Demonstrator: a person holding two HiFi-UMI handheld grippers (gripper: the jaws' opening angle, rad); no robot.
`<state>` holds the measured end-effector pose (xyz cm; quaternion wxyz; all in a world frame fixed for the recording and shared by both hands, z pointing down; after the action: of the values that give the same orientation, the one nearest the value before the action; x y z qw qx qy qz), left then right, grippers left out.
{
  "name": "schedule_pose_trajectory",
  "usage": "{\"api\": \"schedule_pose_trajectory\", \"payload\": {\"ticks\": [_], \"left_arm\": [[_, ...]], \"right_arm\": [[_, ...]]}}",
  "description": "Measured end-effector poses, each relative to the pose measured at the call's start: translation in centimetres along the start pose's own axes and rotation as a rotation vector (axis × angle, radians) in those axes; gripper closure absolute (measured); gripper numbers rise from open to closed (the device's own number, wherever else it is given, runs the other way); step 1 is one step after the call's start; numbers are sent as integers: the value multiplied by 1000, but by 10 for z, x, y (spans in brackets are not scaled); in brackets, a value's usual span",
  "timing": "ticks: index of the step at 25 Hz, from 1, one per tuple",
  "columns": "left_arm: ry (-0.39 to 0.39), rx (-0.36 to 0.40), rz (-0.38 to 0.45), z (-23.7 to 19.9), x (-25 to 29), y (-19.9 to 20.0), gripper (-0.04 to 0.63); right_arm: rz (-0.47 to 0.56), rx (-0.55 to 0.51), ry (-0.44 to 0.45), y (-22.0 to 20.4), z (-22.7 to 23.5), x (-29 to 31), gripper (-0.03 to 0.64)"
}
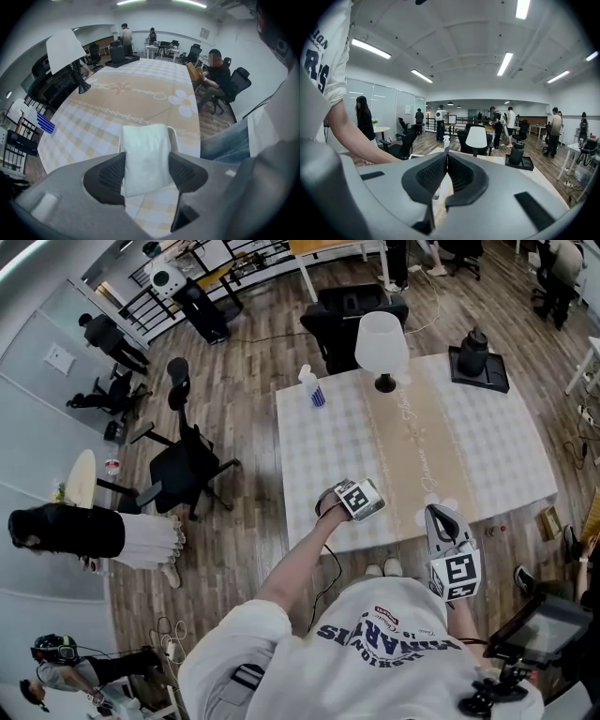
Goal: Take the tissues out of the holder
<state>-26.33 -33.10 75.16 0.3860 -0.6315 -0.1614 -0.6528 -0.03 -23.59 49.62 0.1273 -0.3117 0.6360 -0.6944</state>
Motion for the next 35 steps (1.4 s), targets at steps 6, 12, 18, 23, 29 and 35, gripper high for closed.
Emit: {"api": "schedule_pose_trajectory", "payload": {"ticks": [6,12,18,23,29,35], "left_arm": [[19,38,74,-8,-61,18,304],[57,138,154,18,-140,42,304],[122,206,223,32,-222,52,305],[138,206,232,37,-236,53,305],[136,196,237,35,-237,56,305],[140,199,237,33,-229,61,304]], "right_arm": [[-4,0,15,10,2,12,609],[11,-7,24,7,2,7,609],[22,-14,35,15,4,13,609],[25,-21,51,16,3,15,609],[24,-23,56,19,6,17,609],[25,-12,37,12,8,12,609]]}}
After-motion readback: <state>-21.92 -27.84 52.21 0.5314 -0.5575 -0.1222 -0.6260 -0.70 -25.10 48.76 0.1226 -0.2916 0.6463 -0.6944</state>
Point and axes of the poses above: the fingertips, and each gripper's own axes: x forward along the fingers, z to its right, y out of its top, the point moved 9 cm from there along -x, backward along the fingers, and after that the axes turned 8 degrees about y, right-handed, at the moved point
